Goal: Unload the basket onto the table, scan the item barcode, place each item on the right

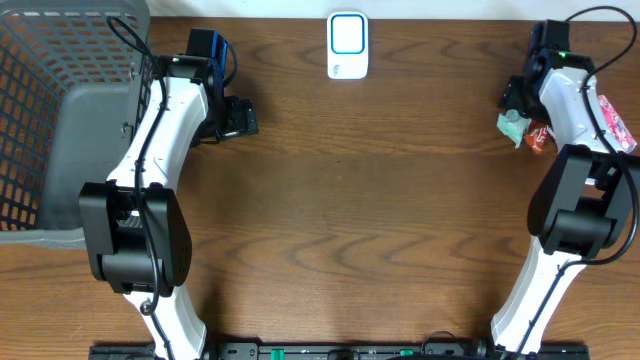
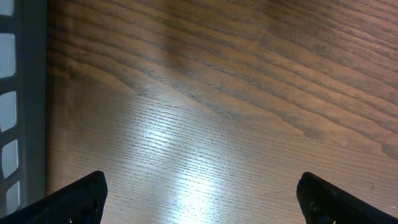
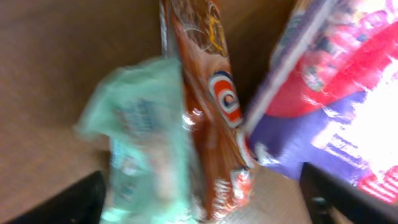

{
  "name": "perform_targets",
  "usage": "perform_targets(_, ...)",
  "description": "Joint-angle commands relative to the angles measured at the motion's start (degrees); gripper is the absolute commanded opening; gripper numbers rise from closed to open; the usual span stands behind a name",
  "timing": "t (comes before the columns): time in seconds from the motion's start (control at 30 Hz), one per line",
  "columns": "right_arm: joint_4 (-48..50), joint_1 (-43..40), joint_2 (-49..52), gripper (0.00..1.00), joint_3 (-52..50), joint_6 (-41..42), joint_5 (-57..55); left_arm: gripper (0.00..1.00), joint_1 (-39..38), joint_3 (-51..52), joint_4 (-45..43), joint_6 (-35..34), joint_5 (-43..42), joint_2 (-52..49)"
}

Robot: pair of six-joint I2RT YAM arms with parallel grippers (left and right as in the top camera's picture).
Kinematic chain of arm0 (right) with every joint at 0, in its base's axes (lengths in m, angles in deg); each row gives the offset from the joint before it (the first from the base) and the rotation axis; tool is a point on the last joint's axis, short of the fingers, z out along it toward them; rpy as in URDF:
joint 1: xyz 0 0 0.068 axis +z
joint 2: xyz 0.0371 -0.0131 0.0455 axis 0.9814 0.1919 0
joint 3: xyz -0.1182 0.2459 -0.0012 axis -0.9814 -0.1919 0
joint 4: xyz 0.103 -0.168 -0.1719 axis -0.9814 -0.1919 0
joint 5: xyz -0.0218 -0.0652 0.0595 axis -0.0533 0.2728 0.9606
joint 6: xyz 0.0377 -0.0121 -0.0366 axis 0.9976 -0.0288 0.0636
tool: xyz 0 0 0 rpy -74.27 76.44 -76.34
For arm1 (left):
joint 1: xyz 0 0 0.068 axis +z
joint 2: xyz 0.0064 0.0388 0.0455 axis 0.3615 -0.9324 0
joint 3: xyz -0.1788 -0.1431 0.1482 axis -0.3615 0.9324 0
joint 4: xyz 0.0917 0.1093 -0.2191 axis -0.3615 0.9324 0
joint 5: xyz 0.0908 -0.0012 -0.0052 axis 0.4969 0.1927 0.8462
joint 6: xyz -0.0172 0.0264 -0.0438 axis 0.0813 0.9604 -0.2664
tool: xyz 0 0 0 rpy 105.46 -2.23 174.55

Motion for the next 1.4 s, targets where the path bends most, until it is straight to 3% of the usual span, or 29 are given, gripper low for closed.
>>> perform_targets(0.0, -1.3, 0.3, -4.9, 0.99, 0.6, 0.2, 2.1, 0.98, 0.2, 0.8, 0.3, -0.1, 0.7, 0.1)
perform_targets(0.3, -6.8, 1.8, -24.2, 0.99, 0.5, 3.7, 17.6, 0.98, 0.2, 0.8, 0.3, -0.1, 0.7, 0.1)
perform_targets(0.53, -13.5, 7.4, -36.7, 0.99, -3.4, 5.8, 17.0, 0.98, 0.2, 0.8, 0.3, -0.1, 0.7, 0.1)
perform_targets(0.77, -11.1, 20.0, -53.0, 0.99, -23.6, 11.0, 7.4, 0.98, 0.2, 0.8, 0.3, -0.1, 0.7, 0.1)
perform_targets(0.9, -5.0, 26.1, -61.2, 0.99, -33.8, 11.5, 7.7, 0.98, 0.2, 0.8, 0.3, -0.1, 0.7, 0.1)
perform_targets(1.1, -6.1, 28.2, -64.4, 0.99, -37.0, 11.5, 14.8, 0.98, 0.2, 0.8, 0.3, -0.1, 0.7, 0.1)
perform_targets(1.37, -7.2, 28.2, -64.2, 0.99, -37.0, 11.5, 15.4, 0.98, 0.2, 0.8, 0.3, -0.1, 0.7, 0.1)
